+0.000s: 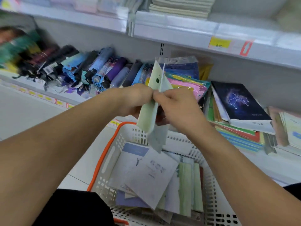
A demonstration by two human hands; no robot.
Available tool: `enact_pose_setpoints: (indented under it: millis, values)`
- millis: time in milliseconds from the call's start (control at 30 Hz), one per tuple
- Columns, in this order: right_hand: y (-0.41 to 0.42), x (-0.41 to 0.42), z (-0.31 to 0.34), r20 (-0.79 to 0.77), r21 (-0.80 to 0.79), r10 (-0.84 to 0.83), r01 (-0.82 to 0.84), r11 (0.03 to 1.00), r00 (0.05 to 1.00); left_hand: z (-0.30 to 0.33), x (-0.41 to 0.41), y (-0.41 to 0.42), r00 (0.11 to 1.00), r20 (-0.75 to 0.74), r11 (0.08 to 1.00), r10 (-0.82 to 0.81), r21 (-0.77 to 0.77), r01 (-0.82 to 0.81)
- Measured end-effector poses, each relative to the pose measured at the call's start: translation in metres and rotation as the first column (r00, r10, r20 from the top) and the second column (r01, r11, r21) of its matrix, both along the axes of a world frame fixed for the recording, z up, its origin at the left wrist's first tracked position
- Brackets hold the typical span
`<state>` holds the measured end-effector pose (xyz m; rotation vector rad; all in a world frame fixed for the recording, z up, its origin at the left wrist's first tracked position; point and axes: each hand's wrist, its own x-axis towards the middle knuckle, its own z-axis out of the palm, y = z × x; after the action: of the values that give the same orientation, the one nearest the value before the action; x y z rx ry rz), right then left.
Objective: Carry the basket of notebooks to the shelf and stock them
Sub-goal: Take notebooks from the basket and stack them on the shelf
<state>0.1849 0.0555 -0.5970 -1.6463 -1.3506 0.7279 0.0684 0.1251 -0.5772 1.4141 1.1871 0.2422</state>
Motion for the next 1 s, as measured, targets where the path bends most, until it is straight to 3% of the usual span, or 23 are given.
enact_pose_setpoints:
  millis: [33, 100, 167, 300, 367, 433, 467, 500, 567, 667, 733, 867, 1000]
  values:
    - [0.004, -0.003, 0.004, 0.109, 0.059, 0.031, -0.038, 0.998, 0.993, 0.005, -0.001, 0.003, 0.98, 0.196, 0.996, 0.045, -0.079, -0.03]
    - [0.014, -0.001, 0.009, 0.387, 0.109, 0.029, -0.077, 0.991, 0.922, 0.019, -0.009, 0.01, 0.835, 0.529, 0.974, 0.15, -0.225, -0.032]
    - [0.022, 0.003, 0.019, 0.475, 0.102, 0.033, -0.093, 0.99, 0.879, 0.033, -0.02, 0.014, 0.714, 0.67, 0.963, 0.206, -0.269, -0.026]
    - [0.035, 0.004, 0.036, 0.172, 0.182, 0.059, -0.09, 0.979, 0.983, 0.043, -0.031, 0.009, 0.802, 0.559, 0.977, 0.208, -0.084, -0.195]
    - [0.037, 0.014, 0.046, -0.127, 0.16, -0.009, 0.03, 0.987, 0.992, 0.045, -0.04, 0.012, 0.788, 0.548, 0.957, 0.281, -0.095, -0.275]
    - [0.036, 0.024, 0.056, -0.52, 0.002, 0.072, -0.083, 0.997, 0.851, 0.049, -0.05, 0.014, 0.769, 0.578, 0.959, 0.274, -0.103, -0.264]
    - [0.033, 0.025, 0.06, -0.618, -0.036, 0.133, -0.197, 0.98, 0.775, 0.051, -0.053, 0.014, 0.77, 0.59, 0.966, 0.244, -0.08, -0.244]
    - [0.031, 0.026, 0.062, -0.65, -0.024, 0.188, -0.268, 0.963, 0.736, 0.053, -0.055, 0.014, 0.762, 0.606, 0.97, 0.226, -0.066, -0.235]
    - [0.031, 0.022, 0.068, -0.638, 0.112, 0.246, -0.229, 0.967, 0.73, 0.056, -0.054, 0.014, 0.747, 0.632, 0.965, 0.207, -0.008, -0.261]
    - [0.044, 0.025, 0.082, -0.538, 0.265, 0.165, -0.019, 0.964, 0.826, 0.055, -0.05, 0.017, 0.87, 0.459, 0.921, 0.179, 0.234, -0.312]
    - [0.054, 0.033, 0.092, -0.435, 0.278, 0.163, -0.041, 0.96, 0.885, 0.05, -0.045, 0.021, 0.907, 0.4, 0.901, 0.132, 0.333, -0.278]
    - [0.052, 0.037, 0.105, -0.425, 0.063, 0.305, -0.308, 0.949, 0.852, 0.057, -0.038, 0.035, 0.801, 0.553, 0.839, 0.228, 0.306, -0.45]
    - [0.051, 0.032, 0.111, -0.476, 0.182, 0.226, -0.156, 0.971, 0.85, 0.071, -0.025, 0.044, 0.742, 0.647, 0.808, 0.175, 0.336, -0.484]
